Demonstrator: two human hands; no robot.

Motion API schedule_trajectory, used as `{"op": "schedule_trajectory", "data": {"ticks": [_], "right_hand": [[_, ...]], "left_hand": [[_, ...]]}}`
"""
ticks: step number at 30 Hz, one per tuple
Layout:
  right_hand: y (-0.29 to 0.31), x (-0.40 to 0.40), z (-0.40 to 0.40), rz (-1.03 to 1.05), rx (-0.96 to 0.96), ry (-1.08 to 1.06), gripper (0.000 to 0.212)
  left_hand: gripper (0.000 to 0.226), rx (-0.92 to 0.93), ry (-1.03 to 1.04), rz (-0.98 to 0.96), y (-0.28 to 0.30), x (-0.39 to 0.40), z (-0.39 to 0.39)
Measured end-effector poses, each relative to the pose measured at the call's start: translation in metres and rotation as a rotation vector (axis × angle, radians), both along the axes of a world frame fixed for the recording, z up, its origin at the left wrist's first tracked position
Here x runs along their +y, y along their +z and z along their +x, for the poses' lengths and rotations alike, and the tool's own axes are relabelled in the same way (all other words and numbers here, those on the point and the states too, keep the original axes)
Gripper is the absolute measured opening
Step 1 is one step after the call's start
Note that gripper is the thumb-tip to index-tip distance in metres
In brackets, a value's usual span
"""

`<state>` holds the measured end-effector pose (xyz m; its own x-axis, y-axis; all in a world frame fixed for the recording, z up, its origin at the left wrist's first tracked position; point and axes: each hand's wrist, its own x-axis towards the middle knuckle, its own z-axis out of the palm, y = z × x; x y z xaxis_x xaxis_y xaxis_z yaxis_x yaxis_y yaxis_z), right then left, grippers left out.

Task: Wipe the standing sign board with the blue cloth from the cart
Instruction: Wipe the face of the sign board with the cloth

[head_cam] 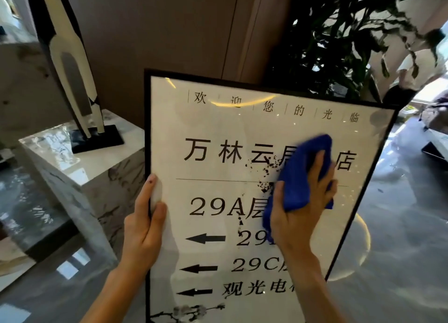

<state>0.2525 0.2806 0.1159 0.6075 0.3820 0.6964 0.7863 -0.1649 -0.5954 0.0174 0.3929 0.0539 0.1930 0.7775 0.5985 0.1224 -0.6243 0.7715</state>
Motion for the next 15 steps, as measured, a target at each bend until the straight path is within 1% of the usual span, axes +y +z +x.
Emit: {"op": "schedule_trajectory", "data": {"ticks": [2, 4, 7, 10, 12, 13, 15], "right_hand": [[0.003, 0.013, -0.017, 0.006, -0.157, 0.031, 0.073], [0.001, 0.025, -0.033, -0.032, -0.251, 0.059, 0.07], [-0.015, 0.034, -0.054, -0.183, -0.398, 0.094, 0.068], [-0.04, 0.026, -0.068, -0.38, -0.616, 0.188, 0.078], [-0.051, 0.012, -0.067, -0.471, -0.739, 0.265, 0.085], [-0.055, 0.005, -0.063, -0.505, -0.77, 0.288, 0.086], [-0.057, -0.008, -0.048, -0.544, -0.768, 0.275, 0.083]], "left_hand": [[0.048, 0.011, 0.008, 0.035, -0.001, 0.001, 0.001], [0.048, 0.01, 0.008, 0.051, -0.003, 0.001, 0.001], [0.049, 0.01, -0.013, 0.011, -0.005, 0.003, 0.001], [0.05, 0.006, -0.035, 0.046, 0.0, 0.003, 0.002], [0.05, 0.001, -0.038, 0.059, 0.003, 0.001, 0.002], [0.05, 0.001, -0.035, 0.061, 0.003, 0.0, 0.001], [0.049, 0.012, -0.025, 0.064, 0.003, 0.0, 0.0]]}}
